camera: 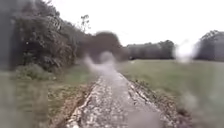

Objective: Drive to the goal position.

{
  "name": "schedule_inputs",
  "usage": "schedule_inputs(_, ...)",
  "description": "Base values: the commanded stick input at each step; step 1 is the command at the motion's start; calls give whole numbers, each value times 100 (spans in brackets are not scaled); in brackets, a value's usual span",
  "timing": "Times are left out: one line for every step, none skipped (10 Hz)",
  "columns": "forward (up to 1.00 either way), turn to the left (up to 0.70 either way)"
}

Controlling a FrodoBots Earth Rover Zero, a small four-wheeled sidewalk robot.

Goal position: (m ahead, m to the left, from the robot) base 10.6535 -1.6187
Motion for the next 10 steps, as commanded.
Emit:
schedule_inputs(85, 0)
schedule_inputs(85, 0)
schedule_inputs(85, 0)
schedule_inputs(85, 0)
schedule_inputs(85, 0)
schedule_inputs(85, 0)
schedule_inputs(85, 0)
schedule_inputs(85, 0)
schedule_inputs(85, 0)
schedule_inputs(85, 0)
